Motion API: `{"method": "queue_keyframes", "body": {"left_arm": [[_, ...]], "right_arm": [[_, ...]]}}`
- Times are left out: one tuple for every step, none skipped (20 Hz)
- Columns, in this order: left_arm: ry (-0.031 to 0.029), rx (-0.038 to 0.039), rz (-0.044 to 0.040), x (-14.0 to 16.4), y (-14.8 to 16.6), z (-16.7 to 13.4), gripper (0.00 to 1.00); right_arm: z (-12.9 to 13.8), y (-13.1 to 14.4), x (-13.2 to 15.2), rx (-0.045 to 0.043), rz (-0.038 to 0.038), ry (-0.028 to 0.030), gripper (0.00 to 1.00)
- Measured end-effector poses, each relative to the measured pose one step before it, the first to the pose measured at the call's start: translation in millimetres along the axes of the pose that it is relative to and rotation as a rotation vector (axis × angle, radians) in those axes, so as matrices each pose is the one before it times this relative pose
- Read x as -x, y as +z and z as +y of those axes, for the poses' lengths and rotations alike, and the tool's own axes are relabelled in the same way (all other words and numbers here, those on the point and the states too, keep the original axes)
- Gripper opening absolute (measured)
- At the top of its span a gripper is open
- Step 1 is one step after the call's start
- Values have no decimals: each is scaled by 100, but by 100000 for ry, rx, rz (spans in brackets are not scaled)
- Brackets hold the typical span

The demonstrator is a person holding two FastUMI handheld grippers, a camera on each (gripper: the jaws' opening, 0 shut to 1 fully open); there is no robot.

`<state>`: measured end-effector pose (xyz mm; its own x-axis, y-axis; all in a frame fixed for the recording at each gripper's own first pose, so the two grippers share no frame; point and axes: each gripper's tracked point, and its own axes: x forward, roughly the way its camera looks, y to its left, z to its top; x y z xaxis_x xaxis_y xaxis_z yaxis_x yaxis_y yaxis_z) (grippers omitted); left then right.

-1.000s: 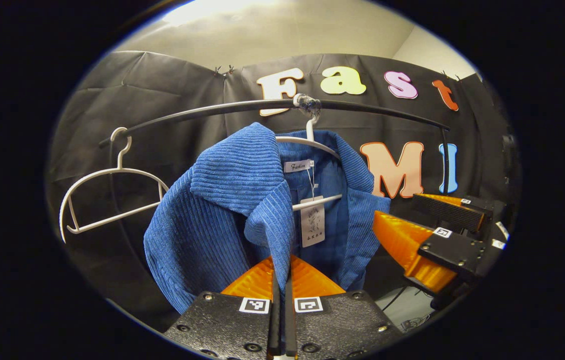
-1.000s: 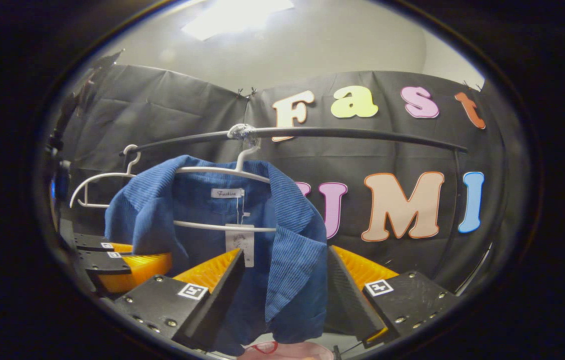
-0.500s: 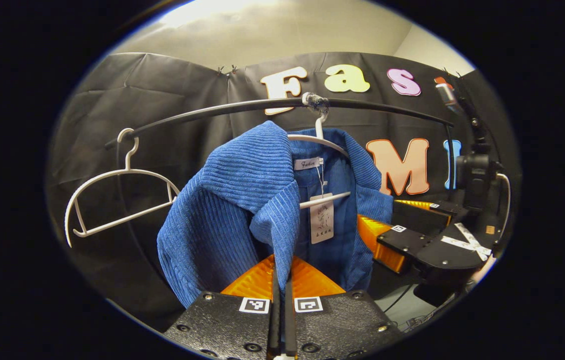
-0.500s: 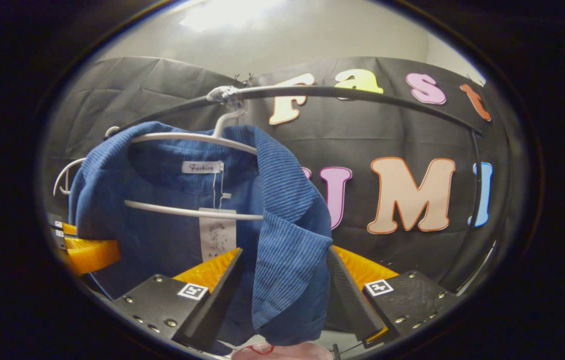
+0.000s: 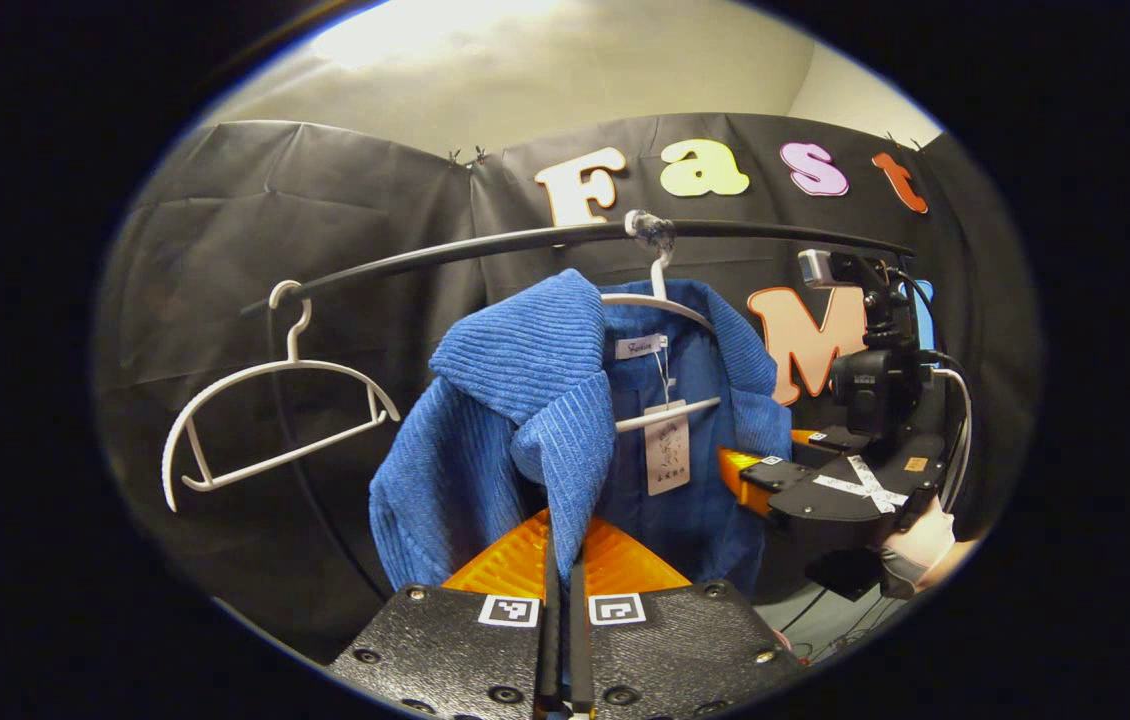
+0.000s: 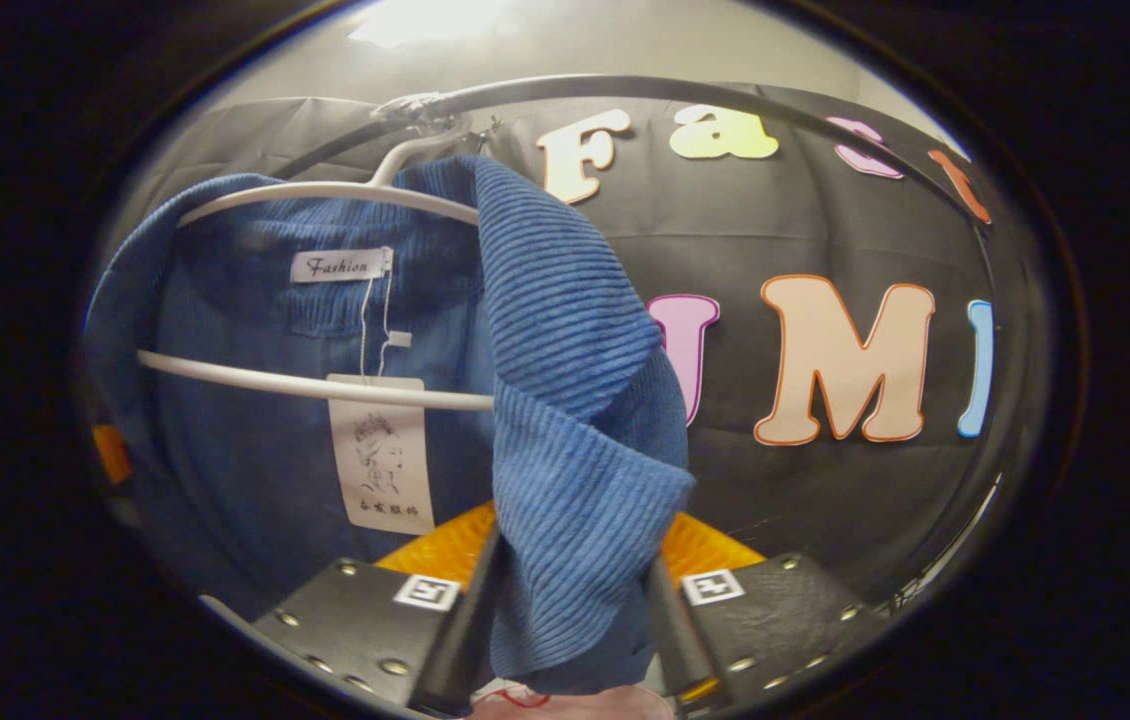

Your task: Grasp the clothes on the hanger with both hands and then place them into the laundry hamper below.

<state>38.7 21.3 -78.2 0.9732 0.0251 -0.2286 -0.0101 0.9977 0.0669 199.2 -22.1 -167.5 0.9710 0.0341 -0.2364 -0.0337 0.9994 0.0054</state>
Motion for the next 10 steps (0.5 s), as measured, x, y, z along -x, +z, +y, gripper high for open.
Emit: {"method": "queue_keyframes", "body": {"left_arm": [[1070,257,-289,110,135,315,4],[1112,242,-348,66,99,356,6],[953,386,-565,79,302,297,2],[1081,433,-545,215,196,235,3],[1043,461,-652,153,369,282,4],[1214,446,-717,81,258,455,6],[1418,391,-900,155,438,483,4],[1566,354,-898,158,446,559,2],[1690,433,-817,130,498,619,2],[1617,741,-871,73,427,605,2]], "right_arm": [[91,-32,-132,-15,695,395,43],[-22,-313,-36,313,1482,-145,35],[-110,-140,199,133,1587,-346,21],[67,-60,69,461,989,514,7],[-210,218,145,1147,160,-765,12],[-529,238,197,1146,-596,-1255,12],[-488,433,283,624,-958,-1183,12],[-460,507,116,186,-1187,-1620,12],[-745,527,158,-221,-1108,-2228,12],[-850,550,182,-905,-1086,-1494,12]]}}
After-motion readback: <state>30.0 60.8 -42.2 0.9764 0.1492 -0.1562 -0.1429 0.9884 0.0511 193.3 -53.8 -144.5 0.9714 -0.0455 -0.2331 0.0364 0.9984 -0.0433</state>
